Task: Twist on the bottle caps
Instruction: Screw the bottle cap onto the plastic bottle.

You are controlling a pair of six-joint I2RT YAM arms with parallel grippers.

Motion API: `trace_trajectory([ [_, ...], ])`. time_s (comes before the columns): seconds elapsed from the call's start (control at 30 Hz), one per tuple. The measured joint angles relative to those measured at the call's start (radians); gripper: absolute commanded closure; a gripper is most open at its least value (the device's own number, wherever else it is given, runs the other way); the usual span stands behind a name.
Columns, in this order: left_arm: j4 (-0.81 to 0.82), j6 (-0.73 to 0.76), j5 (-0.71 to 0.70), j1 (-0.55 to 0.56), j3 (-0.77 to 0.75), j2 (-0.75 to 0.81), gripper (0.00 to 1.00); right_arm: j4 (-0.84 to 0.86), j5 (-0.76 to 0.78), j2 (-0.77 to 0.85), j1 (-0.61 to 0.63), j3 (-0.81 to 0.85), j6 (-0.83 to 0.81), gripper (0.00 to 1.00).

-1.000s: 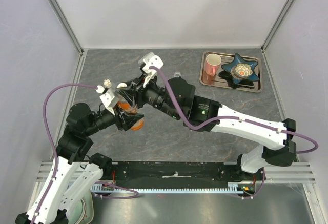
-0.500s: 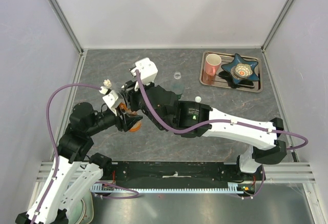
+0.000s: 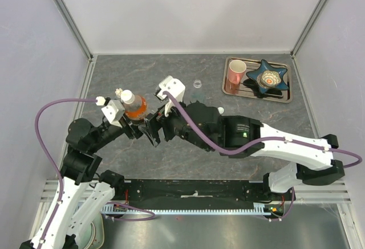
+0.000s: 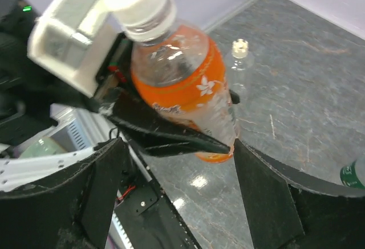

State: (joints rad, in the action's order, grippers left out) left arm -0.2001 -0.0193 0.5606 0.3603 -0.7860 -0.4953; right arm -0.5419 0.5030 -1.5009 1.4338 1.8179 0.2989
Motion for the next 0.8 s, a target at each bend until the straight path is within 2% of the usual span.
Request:
trace_trajectory([
  [0.1, 0.004, 0.000, 0.027, -0.002, 0.000, 0.000, 0.98, 0.002, -0.092, 0.044, -0.003, -0.010, -0.047, 0.18],
  [0.2, 0.005, 0.000, 0.123, -0.005, 0.000, -0.004, 0.98, 0.003, -0.264, 0.087, -0.036, -0.010, -0.119, 0.15],
  [0.4, 0.011, -0.013, 0.479, -0.005, 0.006, -0.018, 0.98, -0.002, -0.670, 0.135, -0.203, 0.043, -0.234, 0.14],
  [0.57, 0.015, -0.025, 0.694, -0.005, 0.025, -0.018, 0.98, 0.002, -0.925, 0.103, -0.309, 0.114, -0.264, 0.13],
  [0.8, 0.015, -0.037, 0.815, -0.005, 0.038, -0.022, 0.98, 0.018, -1.214, -0.014, -0.330, 0.172, -0.269, 0.13],
])
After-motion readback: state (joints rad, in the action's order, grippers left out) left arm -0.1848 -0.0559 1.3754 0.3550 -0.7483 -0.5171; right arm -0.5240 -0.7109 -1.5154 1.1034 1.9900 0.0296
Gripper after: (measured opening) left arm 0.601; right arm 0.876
